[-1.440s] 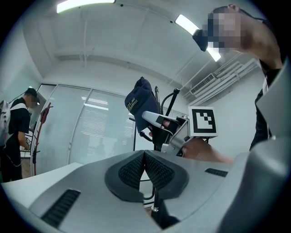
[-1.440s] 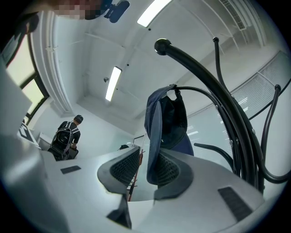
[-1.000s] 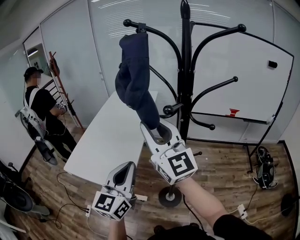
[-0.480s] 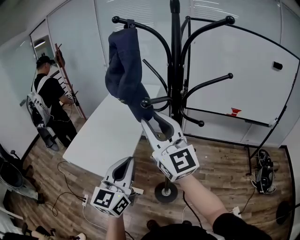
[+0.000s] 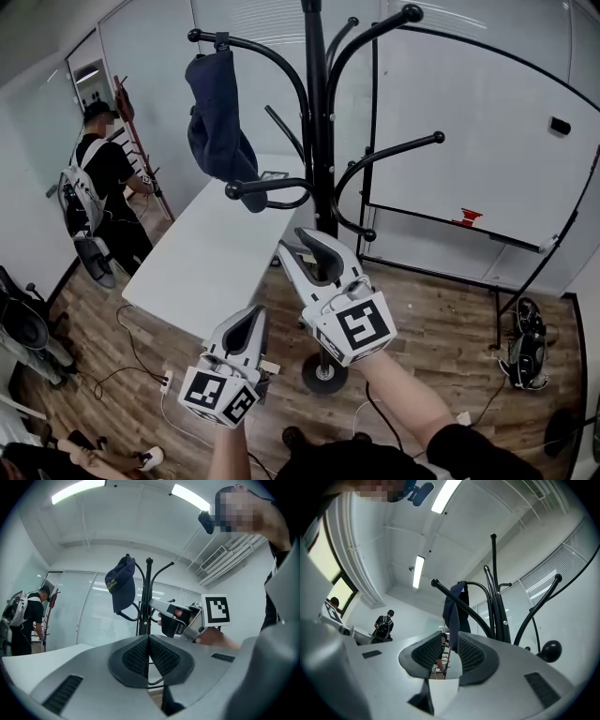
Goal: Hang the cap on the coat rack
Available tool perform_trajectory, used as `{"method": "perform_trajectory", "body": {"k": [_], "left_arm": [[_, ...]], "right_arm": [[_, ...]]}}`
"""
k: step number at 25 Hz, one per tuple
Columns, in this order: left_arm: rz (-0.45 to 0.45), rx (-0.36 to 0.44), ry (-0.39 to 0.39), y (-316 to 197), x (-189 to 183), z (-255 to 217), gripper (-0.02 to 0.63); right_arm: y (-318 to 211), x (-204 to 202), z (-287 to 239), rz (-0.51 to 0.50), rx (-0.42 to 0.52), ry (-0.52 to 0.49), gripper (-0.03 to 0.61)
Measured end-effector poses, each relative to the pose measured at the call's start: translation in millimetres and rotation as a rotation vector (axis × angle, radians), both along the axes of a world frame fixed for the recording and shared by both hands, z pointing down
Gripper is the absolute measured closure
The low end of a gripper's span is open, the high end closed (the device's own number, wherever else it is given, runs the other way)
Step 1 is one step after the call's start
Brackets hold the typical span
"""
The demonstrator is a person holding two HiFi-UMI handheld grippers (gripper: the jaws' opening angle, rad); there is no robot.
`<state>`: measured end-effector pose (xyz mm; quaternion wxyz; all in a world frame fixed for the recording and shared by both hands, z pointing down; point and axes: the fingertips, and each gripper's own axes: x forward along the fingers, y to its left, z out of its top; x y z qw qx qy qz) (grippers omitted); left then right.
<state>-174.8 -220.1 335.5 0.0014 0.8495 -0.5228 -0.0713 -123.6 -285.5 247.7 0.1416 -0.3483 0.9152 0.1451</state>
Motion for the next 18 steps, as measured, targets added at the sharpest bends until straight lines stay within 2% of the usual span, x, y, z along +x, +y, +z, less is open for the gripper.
{"method": "perform_trajectory", "body": {"k": [7,18], "left_arm": [[-0.011,-0.008,-0.007,15.5,19.4,-3.3,0.598],[-0.023,-0.029,-0.002,23.9,68.6,0.9,0.598]], "right_arm": [[21.6,19.4,13.8,-0.032,-0.03,0.015,0.487],[36.9,76.7,33.0,-0.065,-0.079,0.02,0.529]]}}
